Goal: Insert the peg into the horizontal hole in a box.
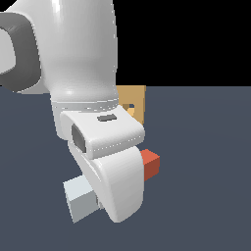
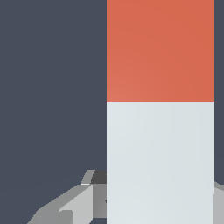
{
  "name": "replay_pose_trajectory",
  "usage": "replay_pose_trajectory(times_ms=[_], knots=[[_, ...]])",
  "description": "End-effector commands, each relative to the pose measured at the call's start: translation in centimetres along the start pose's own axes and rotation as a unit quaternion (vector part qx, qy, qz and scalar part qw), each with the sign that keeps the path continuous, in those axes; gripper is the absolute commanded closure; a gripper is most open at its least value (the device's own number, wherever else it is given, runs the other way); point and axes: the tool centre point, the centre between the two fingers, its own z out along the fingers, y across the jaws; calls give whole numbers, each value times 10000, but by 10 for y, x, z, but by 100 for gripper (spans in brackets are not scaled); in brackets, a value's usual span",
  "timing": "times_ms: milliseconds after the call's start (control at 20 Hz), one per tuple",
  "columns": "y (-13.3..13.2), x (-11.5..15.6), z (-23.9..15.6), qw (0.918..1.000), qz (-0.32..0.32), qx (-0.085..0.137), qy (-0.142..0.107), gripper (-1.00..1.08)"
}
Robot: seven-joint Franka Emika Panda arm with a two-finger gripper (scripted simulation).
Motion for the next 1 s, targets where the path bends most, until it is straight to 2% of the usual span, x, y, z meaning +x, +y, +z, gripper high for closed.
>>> replay_pose_trajectory(times_ms=[0, 500, 750, 950], knots=[[0, 0, 0, 10000, -1, 0, 2, 108], [-3, 8, -3, 9999, -158, -3, 0, 108], [-18, 38, -15, 9968, -799, -7, -4, 108], [-43, 74, -31, 9868, -1617, -11, -6, 108]])
